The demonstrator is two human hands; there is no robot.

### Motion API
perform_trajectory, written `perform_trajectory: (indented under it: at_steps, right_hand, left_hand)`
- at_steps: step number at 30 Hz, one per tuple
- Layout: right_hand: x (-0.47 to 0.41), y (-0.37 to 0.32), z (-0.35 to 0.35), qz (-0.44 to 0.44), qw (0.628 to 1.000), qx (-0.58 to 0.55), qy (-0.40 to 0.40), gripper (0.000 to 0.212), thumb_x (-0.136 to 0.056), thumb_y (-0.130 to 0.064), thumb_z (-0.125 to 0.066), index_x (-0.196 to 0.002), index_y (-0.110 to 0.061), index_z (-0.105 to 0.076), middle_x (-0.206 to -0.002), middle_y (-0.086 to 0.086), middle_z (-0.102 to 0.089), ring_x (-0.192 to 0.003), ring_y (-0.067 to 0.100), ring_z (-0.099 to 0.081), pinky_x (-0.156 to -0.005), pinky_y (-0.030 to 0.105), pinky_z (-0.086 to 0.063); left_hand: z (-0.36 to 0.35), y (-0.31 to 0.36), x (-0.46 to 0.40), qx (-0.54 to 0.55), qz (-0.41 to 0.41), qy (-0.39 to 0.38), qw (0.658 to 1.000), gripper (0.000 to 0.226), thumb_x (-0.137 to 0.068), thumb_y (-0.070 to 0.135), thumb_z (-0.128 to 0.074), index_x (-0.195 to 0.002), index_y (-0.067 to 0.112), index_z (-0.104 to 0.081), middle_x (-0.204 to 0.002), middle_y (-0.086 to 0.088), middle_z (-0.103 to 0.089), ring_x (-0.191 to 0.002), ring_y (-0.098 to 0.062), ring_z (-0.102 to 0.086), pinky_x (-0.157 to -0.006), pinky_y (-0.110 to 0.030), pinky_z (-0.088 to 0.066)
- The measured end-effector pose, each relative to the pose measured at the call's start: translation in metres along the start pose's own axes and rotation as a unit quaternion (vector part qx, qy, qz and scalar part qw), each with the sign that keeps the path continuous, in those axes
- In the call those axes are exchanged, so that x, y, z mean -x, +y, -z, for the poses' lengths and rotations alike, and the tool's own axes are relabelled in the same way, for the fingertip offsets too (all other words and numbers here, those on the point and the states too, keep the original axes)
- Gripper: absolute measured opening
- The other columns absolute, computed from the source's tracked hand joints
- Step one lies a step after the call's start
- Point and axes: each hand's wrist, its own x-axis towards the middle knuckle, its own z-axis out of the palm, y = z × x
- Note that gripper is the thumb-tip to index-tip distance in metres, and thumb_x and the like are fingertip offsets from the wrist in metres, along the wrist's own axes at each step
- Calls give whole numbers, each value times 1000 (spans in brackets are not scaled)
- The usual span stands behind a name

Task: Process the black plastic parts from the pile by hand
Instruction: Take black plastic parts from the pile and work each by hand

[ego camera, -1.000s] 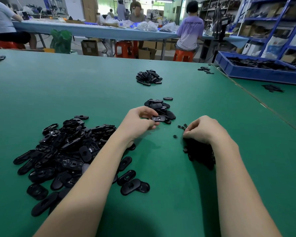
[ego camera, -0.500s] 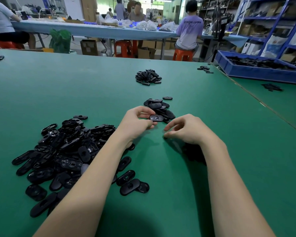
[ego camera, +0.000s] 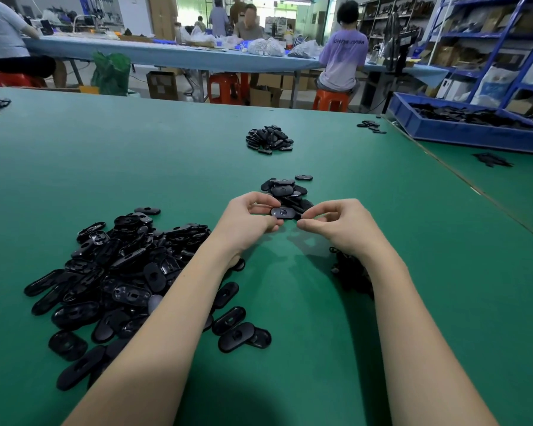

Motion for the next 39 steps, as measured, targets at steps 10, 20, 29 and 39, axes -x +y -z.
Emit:
perform_trajectory:
  at_steps: [10,20,29,39]
  right_hand:
    - [1,-7,-6,20,990,-136,-1,15,-85,-36,-82,-73,-29,-74,-69,-10,-64,-60,5,-51,-65,19,-42]
    - [5,-10,-4,11,993,-117,-19,10,-85,-25,-82,-82,-18,-78,-70,-5,-64,-59,12,-44,-56,20,-38]
    - [4,-11,-4,0,995,-100,-18,6,-86,-14,-79,-89,-18,-76,-57,-15,-64,-43,-3,-47,-47,9,-35]
    - [3,-16,-7,-45,988,-149,14,9,-85,-12,-78,-81,-19,-76,-61,-12,-64,-40,-5,-46,-41,6,-30]
  left_hand:
    - [-3,5,5,-15,4,-18,1000,30,-84,-13,-64,-94,14,-68,-88,-7,-72,-74,-12,-69,-74,-18,-58]
    - [-2,5,4,-21,11,-25,999,29,-82,-8,-69,-95,18,-70,-91,-4,-75,-81,-14,-71,-95,-32,-56]
    - [-2,4,3,4,9,-39,999,30,-82,-11,-66,-96,16,-70,-94,-8,-77,-78,-14,-70,-90,-27,-58]
    - [-4,8,6,-6,-6,-44,999,28,-81,-6,-72,-97,17,-71,-89,-1,-77,-80,-10,-70,-93,-28,-55]
